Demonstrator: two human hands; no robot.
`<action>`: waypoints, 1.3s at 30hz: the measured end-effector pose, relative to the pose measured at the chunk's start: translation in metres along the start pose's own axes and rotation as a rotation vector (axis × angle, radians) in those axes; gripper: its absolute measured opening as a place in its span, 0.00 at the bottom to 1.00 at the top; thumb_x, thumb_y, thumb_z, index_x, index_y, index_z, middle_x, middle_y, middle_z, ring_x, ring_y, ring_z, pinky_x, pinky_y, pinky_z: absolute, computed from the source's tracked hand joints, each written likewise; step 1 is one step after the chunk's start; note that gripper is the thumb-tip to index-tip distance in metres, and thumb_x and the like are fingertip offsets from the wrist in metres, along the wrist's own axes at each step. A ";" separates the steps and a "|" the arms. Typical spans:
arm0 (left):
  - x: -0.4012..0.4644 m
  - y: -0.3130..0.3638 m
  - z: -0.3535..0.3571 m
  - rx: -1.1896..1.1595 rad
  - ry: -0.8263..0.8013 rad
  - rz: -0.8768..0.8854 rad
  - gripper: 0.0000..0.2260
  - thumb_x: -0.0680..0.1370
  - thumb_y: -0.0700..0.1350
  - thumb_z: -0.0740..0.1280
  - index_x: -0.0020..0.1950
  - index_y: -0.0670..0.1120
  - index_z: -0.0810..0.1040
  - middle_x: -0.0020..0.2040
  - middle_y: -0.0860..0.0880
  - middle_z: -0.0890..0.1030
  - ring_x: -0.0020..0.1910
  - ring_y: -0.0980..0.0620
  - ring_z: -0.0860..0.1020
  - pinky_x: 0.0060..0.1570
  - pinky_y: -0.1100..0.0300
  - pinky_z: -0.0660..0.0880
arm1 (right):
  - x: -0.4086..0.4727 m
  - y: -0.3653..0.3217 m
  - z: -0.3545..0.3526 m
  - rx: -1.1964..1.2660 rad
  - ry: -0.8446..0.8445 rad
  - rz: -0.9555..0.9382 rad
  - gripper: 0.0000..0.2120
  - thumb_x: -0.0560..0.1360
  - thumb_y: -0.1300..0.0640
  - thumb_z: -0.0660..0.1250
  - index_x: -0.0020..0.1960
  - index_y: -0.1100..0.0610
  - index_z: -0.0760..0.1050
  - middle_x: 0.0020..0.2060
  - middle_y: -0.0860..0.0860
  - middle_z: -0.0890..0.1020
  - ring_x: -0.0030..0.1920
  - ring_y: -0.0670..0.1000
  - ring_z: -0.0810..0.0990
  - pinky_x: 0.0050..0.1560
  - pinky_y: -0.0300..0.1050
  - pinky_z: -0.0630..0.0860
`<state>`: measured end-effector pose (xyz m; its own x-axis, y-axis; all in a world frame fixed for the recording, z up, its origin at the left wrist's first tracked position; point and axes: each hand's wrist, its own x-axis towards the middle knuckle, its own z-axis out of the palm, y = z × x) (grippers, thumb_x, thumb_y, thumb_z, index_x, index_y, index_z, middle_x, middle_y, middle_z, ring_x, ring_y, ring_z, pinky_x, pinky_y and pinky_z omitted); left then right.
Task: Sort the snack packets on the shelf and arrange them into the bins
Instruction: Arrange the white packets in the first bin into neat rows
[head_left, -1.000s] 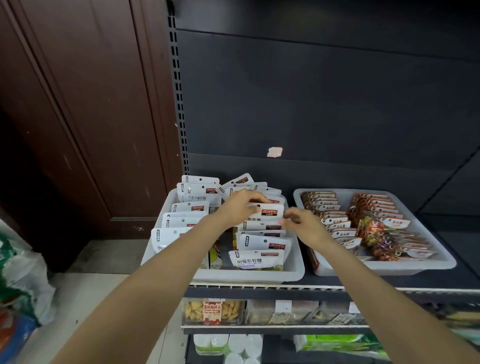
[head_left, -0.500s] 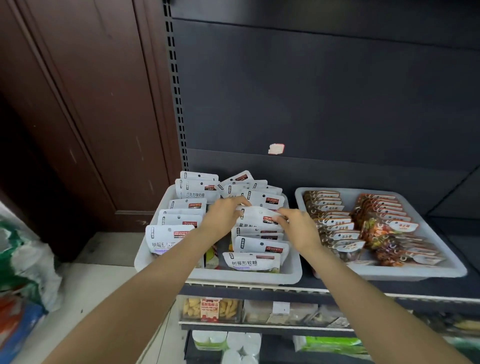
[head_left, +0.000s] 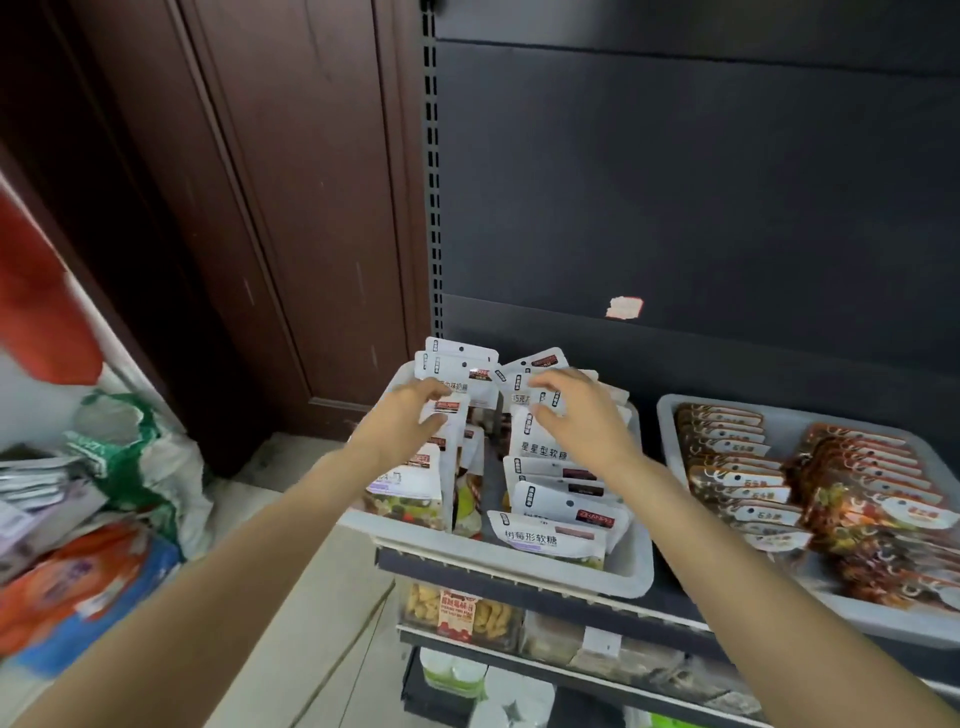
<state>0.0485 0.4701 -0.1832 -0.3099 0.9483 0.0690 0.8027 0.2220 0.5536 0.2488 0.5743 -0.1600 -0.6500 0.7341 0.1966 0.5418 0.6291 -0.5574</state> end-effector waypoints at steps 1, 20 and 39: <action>-0.001 -0.011 -0.005 0.025 0.005 -0.013 0.15 0.79 0.42 0.64 0.65 0.45 0.73 0.62 0.46 0.77 0.61 0.48 0.74 0.61 0.58 0.69 | 0.004 -0.011 0.007 0.038 -0.013 -0.021 0.15 0.77 0.59 0.65 0.63 0.54 0.75 0.61 0.50 0.76 0.62 0.49 0.74 0.62 0.43 0.69; 0.082 -0.099 -0.022 0.307 -0.569 0.373 0.52 0.64 0.67 0.73 0.78 0.49 0.50 0.77 0.48 0.57 0.75 0.47 0.54 0.72 0.52 0.57 | 0.069 -0.055 0.136 0.180 0.021 0.405 0.11 0.75 0.60 0.68 0.56 0.59 0.71 0.50 0.53 0.80 0.50 0.51 0.78 0.46 0.39 0.69; 0.027 -0.113 -0.019 0.352 -0.602 0.568 0.24 0.79 0.53 0.62 0.75 0.53 0.62 0.70 0.52 0.71 0.66 0.49 0.72 0.63 0.55 0.69 | 0.062 -0.034 0.145 0.216 -0.140 0.546 0.24 0.77 0.59 0.65 0.72 0.57 0.64 0.69 0.53 0.70 0.69 0.51 0.68 0.67 0.44 0.64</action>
<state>-0.0602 0.4661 -0.2284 0.4216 0.8727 -0.2463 0.8938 -0.3542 0.2749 0.1123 0.5615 -0.2460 -0.3802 0.8864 -0.2640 0.7059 0.0937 -0.7021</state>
